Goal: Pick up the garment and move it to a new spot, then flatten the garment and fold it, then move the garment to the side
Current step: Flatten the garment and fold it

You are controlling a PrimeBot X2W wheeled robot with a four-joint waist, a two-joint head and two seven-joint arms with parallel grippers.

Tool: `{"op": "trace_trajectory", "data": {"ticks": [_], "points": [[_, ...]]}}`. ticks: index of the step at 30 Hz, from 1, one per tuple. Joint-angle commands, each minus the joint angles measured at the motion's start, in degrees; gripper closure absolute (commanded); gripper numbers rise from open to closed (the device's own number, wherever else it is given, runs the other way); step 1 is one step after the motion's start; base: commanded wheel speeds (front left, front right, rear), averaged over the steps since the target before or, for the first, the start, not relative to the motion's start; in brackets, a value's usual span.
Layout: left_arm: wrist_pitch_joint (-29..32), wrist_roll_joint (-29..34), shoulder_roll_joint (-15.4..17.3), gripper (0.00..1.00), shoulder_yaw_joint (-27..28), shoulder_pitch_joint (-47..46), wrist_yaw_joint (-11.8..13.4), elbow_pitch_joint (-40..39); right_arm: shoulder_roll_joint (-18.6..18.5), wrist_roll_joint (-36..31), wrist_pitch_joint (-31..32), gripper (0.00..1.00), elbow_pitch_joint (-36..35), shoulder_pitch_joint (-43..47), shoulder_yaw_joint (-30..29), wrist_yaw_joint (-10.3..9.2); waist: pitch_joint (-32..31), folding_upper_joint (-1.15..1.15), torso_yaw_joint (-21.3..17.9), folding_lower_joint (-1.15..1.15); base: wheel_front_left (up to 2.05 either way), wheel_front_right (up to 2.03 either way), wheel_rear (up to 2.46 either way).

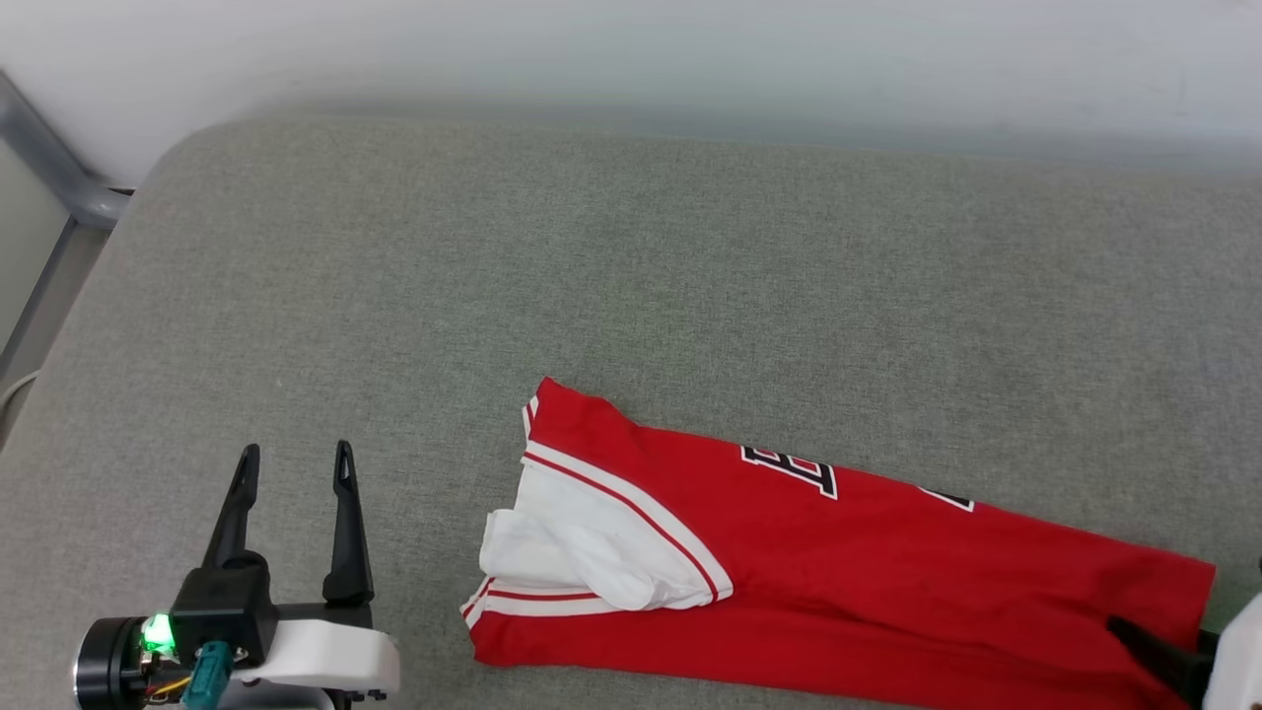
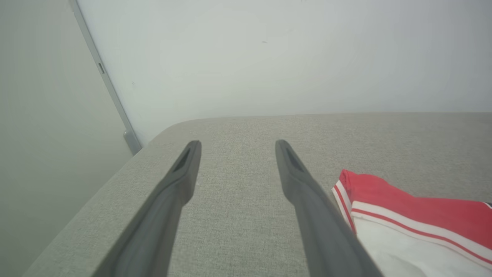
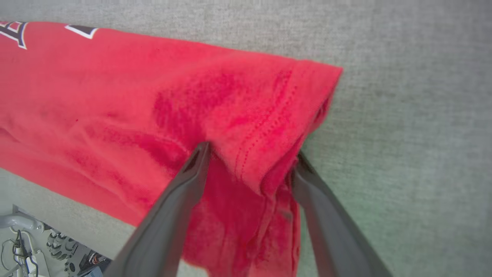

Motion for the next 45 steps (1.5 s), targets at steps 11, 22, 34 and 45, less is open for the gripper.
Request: {"op": "trace_trajectory", "data": {"ticks": [11, 22, 34, 45], "points": [[-0.13, 7.9, -7.29, 0.0, 3.76, 1.82, -6.53, 0.24, 2.31, 0.57, -4.1, 0.0, 2.98, -2.29, 6.78, -0.02, -0.21, 0.0, 0.55, 0.0, 0.0, 0.0, 0.0], [-0.13, 11.49, -10.53, 0.0, 6.7, 3.09, -11.57, 1.58, -1.87, 0.12, -10.33, 1.0, 9.16, -4.3, 7.55, -0.09, -2.19, 0.0, -0.57, 0.0, 0.0, 0.0, 0.0], [-0.13, 13.58, -11.77, 0.0, 8.6, 4.81, -13.47, 2.38, -6.82, -2.96, -11.06, 1.0, 16.03, -4.64, 2.24, -0.07, -4.9, 0.0, -1.85, 0.0, 0.0, 0.0, 0.0], [-0.13, 13.97, -12.46, 0.0, 9.54, 6.65, -14.63, 3.08, -5.71, 0.64, -3.33, 1.0, -2.74, -0.66, 2.04, -0.04, -7.16, 0.0, -3.34, 0.0, 0.0, 0.0, 0.0]]}}
